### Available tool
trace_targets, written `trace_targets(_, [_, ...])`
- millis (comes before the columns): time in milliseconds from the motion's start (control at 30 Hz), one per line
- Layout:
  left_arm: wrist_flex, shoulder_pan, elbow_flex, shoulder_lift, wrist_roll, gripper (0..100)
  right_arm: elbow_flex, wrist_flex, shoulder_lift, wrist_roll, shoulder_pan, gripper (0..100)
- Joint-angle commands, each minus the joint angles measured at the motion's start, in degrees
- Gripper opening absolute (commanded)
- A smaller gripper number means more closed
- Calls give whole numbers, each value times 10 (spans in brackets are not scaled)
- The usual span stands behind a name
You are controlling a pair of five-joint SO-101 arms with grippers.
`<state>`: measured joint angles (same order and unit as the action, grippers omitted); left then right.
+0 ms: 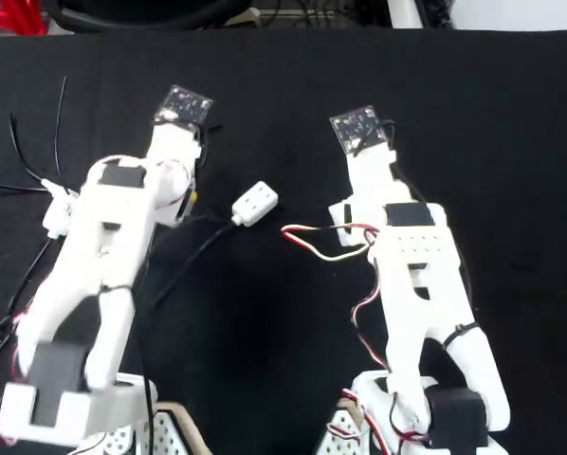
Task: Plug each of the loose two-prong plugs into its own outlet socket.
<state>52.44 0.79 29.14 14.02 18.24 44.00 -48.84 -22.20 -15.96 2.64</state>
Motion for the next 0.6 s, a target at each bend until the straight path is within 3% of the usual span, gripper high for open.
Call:
trace_targets(0, [-4, -7, 29, 105, -9, 36, -1, 10, 1, -4, -6, 18])
trace_targets(167, [14, 3, 83, 201, -10, 37, -1, 10, 1, -4, -6, 18])
trace_targets(333, [49, 36, 109, 215, 18, 39, -1, 10, 1, -4, -6, 18])
trace_targets(567, [98, 139, 146, 215, 18, 37, -5, 10, 0, -4, -21, 18])
